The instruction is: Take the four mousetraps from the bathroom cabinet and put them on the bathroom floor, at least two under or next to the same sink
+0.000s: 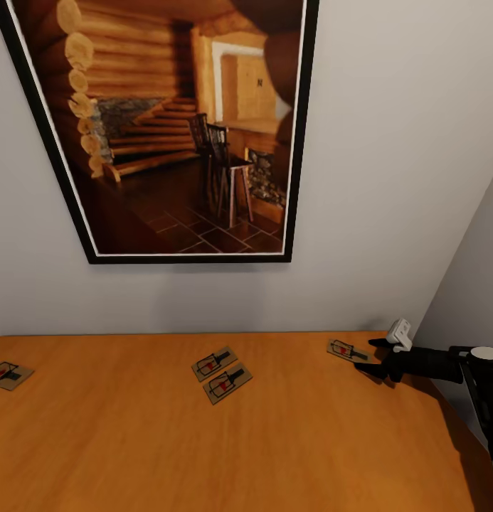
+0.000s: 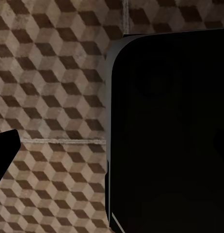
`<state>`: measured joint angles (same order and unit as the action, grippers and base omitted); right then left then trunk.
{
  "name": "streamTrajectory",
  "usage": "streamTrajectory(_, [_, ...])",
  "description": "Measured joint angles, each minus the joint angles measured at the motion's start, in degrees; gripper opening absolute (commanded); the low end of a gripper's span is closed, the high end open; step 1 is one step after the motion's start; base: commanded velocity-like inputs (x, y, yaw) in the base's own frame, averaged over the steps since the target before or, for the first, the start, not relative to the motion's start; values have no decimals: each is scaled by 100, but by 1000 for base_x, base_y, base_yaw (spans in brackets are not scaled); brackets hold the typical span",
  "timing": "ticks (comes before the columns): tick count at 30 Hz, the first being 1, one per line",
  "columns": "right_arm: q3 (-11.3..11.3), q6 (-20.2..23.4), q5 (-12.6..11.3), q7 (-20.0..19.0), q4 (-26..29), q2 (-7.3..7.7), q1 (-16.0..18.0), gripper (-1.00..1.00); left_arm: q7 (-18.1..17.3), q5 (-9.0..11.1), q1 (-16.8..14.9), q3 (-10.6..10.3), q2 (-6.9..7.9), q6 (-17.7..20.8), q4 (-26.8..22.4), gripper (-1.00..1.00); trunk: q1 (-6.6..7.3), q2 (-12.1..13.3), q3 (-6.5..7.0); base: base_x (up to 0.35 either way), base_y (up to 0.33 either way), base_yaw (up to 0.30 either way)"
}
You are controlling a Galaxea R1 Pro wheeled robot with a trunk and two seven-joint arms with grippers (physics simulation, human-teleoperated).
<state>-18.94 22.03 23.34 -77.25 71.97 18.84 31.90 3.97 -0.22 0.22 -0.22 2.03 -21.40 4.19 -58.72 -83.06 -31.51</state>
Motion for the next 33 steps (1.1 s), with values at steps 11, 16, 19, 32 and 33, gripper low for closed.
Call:
streamTrajectory(11, [0, 1, 0, -1, 1, -1, 0, 100, 0, 0, 0, 0, 0, 0, 0, 100, 0, 0, 0, 0, 0, 0])
streamTrajectory(16, [0, 1, 0, -1, 1, -1, 0, 100, 0, 0, 0, 1, 0, 0, 0, 100, 0, 0, 0, 0, 0, 0])
streamTrajectory(19, [0, 1, 0, -1, 1, -1, 0, 100, 0, 0, 0, 1, 0, 0, 0, 100, 0, 0, 0, 0, 0, 0])
streamTrajectory(32, [0, 1, 0, -1, 1, -1, 0, 100, 0, 0, 0, 1, 0, 0, 0, 100, 0, 0, 0, 0, 0, 0])
streamTrajectory(33, [0, 1, 0, -1, 1, -1, 0, 100, 0, 0, 0, 1, 0, 0, 0, 100, 0, 0, 0, 0, 0, 0])
